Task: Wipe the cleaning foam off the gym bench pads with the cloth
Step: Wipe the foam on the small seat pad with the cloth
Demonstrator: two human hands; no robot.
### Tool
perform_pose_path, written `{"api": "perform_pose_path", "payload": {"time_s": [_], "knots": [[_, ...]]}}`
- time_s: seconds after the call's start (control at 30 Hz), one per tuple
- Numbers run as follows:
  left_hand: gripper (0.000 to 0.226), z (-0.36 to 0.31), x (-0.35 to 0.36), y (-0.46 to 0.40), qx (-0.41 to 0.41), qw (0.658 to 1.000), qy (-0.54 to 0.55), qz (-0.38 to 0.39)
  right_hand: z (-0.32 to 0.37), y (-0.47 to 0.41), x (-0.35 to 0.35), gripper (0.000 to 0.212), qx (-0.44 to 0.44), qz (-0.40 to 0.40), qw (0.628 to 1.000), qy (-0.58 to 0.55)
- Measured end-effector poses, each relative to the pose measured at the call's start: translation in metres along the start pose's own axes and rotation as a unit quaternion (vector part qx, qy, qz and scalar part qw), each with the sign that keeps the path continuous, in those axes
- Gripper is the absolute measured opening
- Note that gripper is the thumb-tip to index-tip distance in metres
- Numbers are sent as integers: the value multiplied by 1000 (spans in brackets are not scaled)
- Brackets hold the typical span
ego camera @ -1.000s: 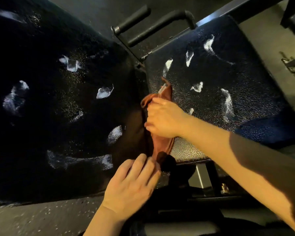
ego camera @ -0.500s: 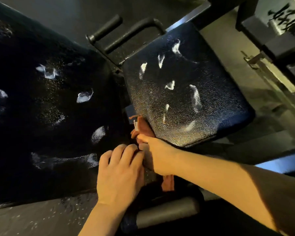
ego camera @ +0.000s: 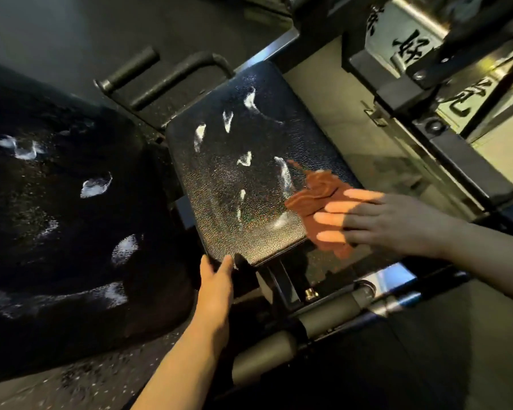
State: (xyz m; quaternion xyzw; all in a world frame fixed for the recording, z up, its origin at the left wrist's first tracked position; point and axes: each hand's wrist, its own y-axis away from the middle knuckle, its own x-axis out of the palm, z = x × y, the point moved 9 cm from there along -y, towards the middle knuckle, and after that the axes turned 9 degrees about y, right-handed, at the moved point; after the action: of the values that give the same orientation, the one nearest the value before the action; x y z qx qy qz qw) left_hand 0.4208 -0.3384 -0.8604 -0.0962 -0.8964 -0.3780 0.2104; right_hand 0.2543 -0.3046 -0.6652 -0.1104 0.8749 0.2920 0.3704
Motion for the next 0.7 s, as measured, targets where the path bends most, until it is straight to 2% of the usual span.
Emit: {"api": "perform_pose_path", "payload": {"time_s": [0.03, 0.13, 0.2, 0.23, 0.3, 0.33, 0.47, 0.53, 0.63, 0.7], "knots": [[63, 3, 6, 1, -42, 998, 42, 12, -11, 11, 0, 44, 36, -12, 999, 34], [64, 7, 12, 1, -65, 995, 75, 22, -13, 15, 13, 51, 134, -55, 989, 31], [64, 14, 9, -6, -81, 993, 78, 23, 8, -15, 23, 60, 169, -54, 983, -45], [68, 16, 8, -9, -96, 991, 85, 21, 18, -34, 20, 63, 188, -79, 975, -87], [74, 18, 7, -9, -130, 984, 118, 29, 43, -80, 19, 59, 191, -88, 969, -129], [70, 17, 9, -7, -142, 980, 136, 37, 58, -107, 14, 56, 175, -79, 973, -131], [56, 6, 0, -17, -121, 971, 203, 42, 94, -191, 5, 57, 121, -25, 982, -139], [56, -3, -6, -22, -117, 971, 202, 42, 86, -205, 7, 55, 141, -20, 984, -107], [55, -15, 2, -23, -111, 975, 188, 52, 57, -184, 6, 58, 235, -19, 964, -121], [49, -19, 12, -24, -101, 977, 178, 55, 23, -155, 5, 58, 287, -20, 953, -91]]}}
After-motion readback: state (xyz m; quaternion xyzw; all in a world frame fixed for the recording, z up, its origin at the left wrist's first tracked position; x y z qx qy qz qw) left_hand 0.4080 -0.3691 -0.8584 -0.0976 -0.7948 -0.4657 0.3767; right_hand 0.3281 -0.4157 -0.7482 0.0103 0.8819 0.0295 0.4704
